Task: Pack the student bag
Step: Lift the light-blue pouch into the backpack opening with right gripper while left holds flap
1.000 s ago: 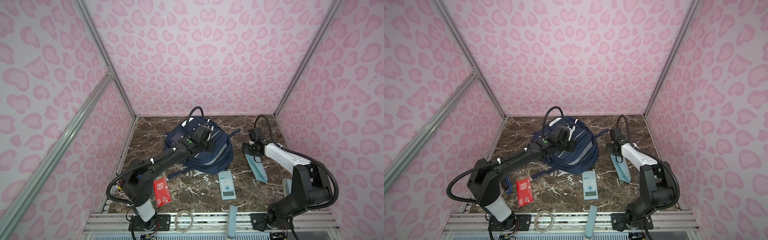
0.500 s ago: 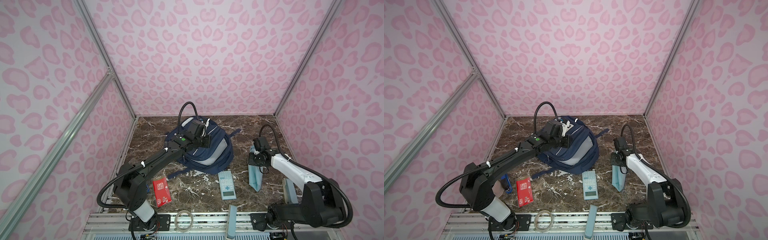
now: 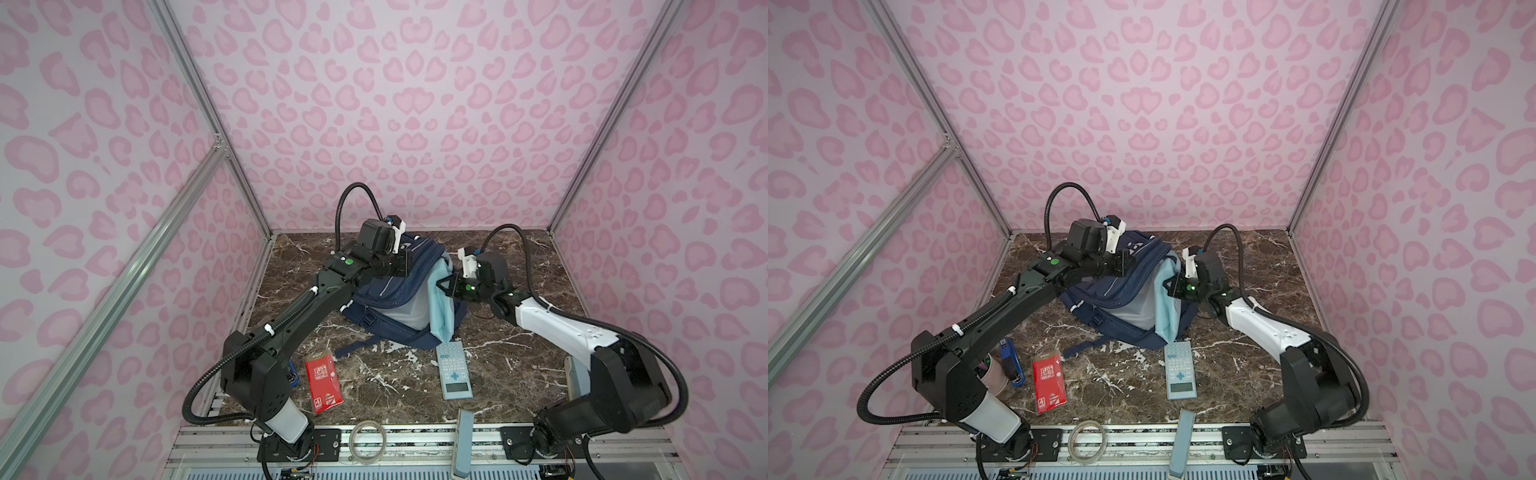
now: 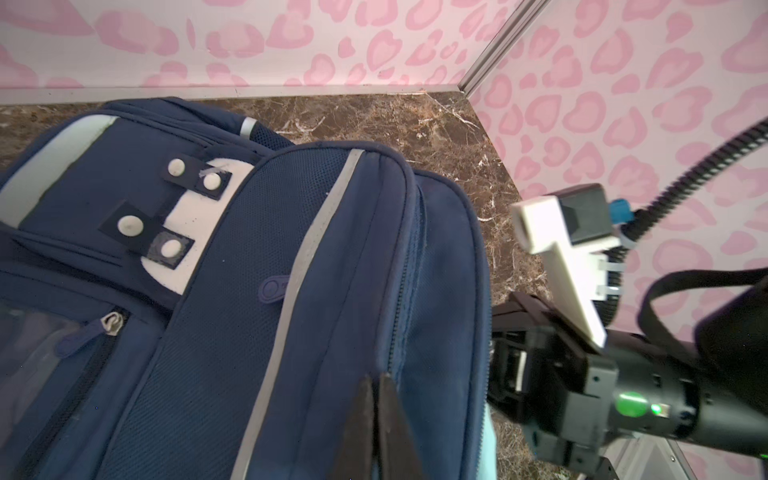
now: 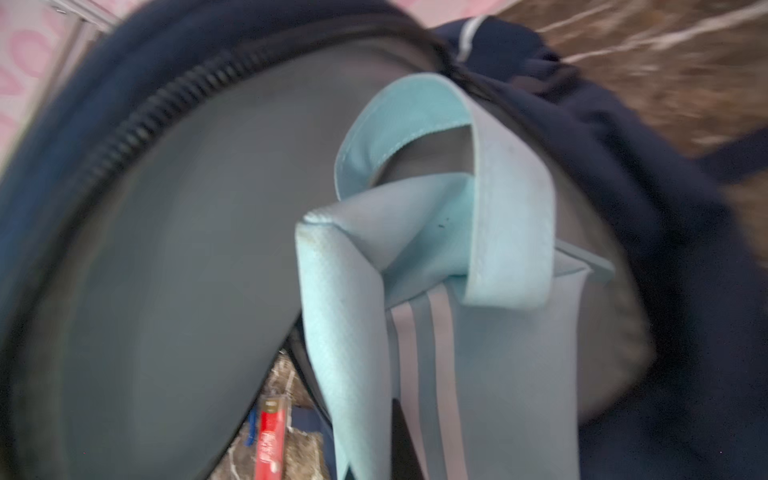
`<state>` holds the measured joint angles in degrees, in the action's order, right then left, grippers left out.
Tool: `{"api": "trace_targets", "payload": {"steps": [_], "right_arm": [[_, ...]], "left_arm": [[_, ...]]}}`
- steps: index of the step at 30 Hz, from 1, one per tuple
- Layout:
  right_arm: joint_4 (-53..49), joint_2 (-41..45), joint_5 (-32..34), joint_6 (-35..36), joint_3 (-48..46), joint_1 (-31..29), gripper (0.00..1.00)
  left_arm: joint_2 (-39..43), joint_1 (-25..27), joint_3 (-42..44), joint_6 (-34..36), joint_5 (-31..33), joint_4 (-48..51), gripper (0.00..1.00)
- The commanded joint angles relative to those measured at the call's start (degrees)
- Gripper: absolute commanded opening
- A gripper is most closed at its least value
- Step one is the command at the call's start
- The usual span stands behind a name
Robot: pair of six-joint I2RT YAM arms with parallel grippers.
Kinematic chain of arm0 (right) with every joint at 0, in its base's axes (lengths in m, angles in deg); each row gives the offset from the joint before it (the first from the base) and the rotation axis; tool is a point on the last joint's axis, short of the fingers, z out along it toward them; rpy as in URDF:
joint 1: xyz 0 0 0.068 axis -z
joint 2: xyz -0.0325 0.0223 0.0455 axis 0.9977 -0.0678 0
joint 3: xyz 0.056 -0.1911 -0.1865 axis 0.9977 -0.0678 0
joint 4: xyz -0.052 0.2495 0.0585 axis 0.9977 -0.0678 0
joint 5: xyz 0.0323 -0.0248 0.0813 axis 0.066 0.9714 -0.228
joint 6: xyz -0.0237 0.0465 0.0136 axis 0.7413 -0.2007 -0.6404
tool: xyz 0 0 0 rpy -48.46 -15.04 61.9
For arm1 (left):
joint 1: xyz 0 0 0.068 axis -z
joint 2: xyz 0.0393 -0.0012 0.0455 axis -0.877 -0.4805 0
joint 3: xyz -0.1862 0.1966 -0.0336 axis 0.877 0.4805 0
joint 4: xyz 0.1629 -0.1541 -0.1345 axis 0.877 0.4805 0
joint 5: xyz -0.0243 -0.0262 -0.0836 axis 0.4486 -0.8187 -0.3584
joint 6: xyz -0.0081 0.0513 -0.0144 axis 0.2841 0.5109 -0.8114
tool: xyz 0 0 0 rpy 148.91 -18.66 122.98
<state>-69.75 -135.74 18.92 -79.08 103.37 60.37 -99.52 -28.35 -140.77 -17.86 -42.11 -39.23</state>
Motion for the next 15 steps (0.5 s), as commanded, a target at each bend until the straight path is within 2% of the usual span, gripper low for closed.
{"api": "trace_targets", "payload": {"steps": [1, 5, 7, 10, 15], "right_arm": [[18.11, -7.22, -1.47, -8.87, 2.39, -1.76, 0.00], [35.86, -19.56, 0.98, -20.92, 6.43, -3.51, 0.00], [35.39, -23.51, 4.54, -20.42, 10.91, -5.10, 0.00], [27.88, -27.25, 14.71, -16.10, 16.74, -7.90, 0.00], [30.35, -32.28, 26.78, -19.22, 18.13, -11.08, 0.00]], "left_arm": [[1.49, -0.53, -1.70, 1.07, -4.68, -1.85, 0.03], [1.31, -1.60, -2.78, 0.36, -8.82, -3.05, 0.03], [1.13, -2.20, -3.50, 0.12, -9.07, -2.39, 0.04], [1.78, -2.94, -3.34, -0.58, -9.43, -2.90, 0.03], [2.76, -3.30, -3.31, -1.52, -10.35, -2.99, 0.03]]}}
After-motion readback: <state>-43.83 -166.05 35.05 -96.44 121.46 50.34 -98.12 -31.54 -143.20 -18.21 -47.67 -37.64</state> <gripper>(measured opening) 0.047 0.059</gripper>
